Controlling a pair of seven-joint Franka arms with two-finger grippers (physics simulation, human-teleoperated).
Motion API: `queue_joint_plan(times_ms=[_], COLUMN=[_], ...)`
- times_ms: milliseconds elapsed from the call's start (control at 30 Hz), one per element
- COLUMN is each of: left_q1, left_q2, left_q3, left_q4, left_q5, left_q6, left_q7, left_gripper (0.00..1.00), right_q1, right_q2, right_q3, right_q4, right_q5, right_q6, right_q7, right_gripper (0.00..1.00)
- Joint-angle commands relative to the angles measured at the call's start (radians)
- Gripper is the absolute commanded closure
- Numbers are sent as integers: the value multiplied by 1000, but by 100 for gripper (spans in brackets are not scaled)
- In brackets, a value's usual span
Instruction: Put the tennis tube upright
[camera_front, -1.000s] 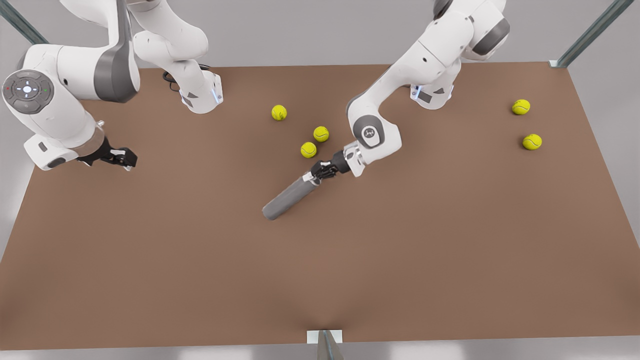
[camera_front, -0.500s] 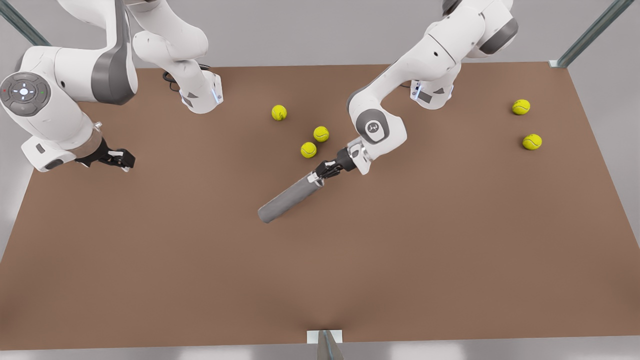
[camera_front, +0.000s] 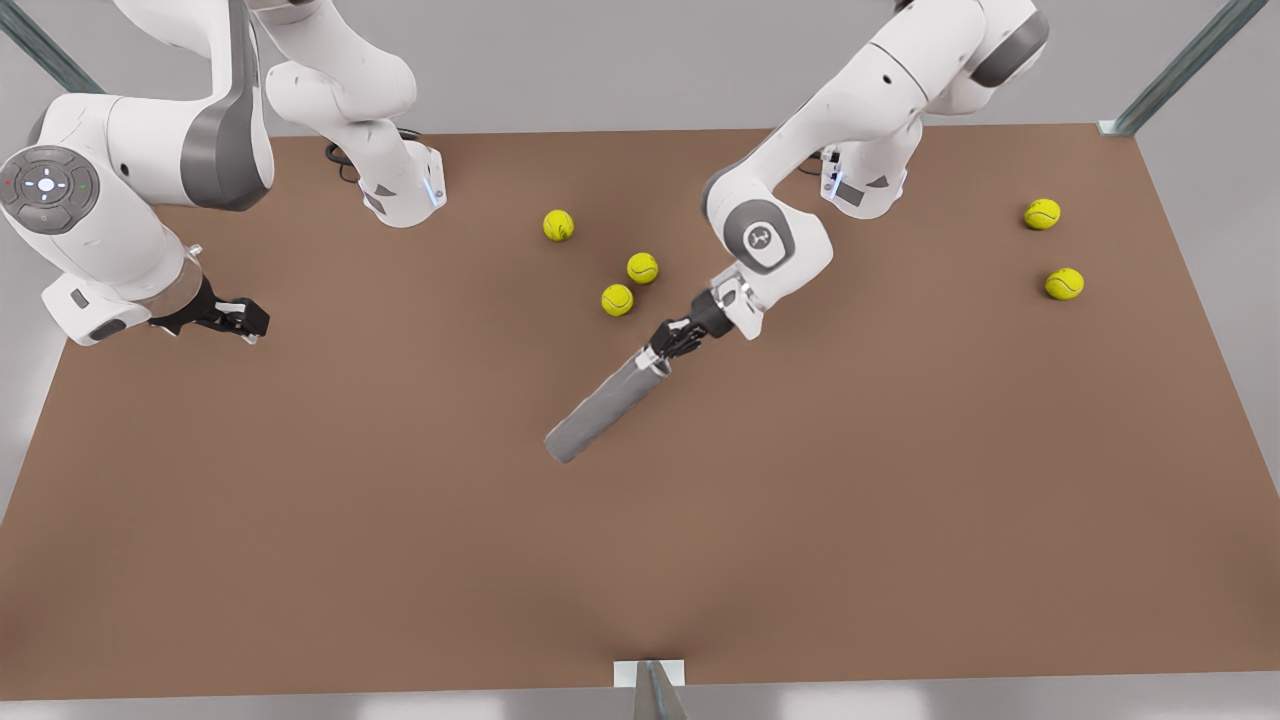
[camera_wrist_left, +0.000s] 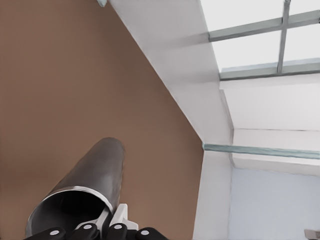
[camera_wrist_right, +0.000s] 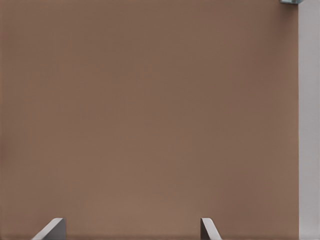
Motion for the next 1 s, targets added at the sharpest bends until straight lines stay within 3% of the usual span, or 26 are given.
queue_joint_plan(times_ms=[0, 133, 267, 367, 400, 467, 633, 700, 800, 967], left_q1=[20, 77, 428, 522, 646, 761, 905, 980, 1032, 1072], left_q2=[-22, -70, -75, -76, -76, -76, -87, -113, -203, -317], left_q3=[0, 0, -278, -329, -402, -436, -438, -425, -335, -326], left_q4=[-11, -50, -108, -151, -171, -185, -203, -205, -185, -183], left_q5=[22, 84, 217, 317, 396, 531, 768, 883, 1282, 1361], left_q6=[22, 22, 19, 19, 15, -6, -93, -213, -601, -839], left_q7=[-13, -13, -13, -13, -13, -13, -14, -14, -241, -326], left_gripper=[79, 79, 79, 79, 79, 79, 79, 79, 79, 79], right_q1=[0, 0, 0, 0, 0, 0, 0, 0, 1, 3], right_q2=[-1, 7, 8, 8, 10, 13, 13, 13, 4, 13], right_q3=[-1, -1, -1, -1, -1, -1, -1, -1, 1, 4], right_q4=[1, 1, 1, 1, 1, 1, 1, 1, 1, -1], right_q5=[0, 0, -1, -1, -1, -1, 0, 0, -16, -10], right_q6=[0, 0, 0, 0, 0, 0, 0, 0, -38, -64], right_q7=[-10, -10, -11, -11, -11, -17, -17, -17, -11, -14], right_gripper=[0, 0, 0, 0, 0, 0, 0, 0, 0, 0])
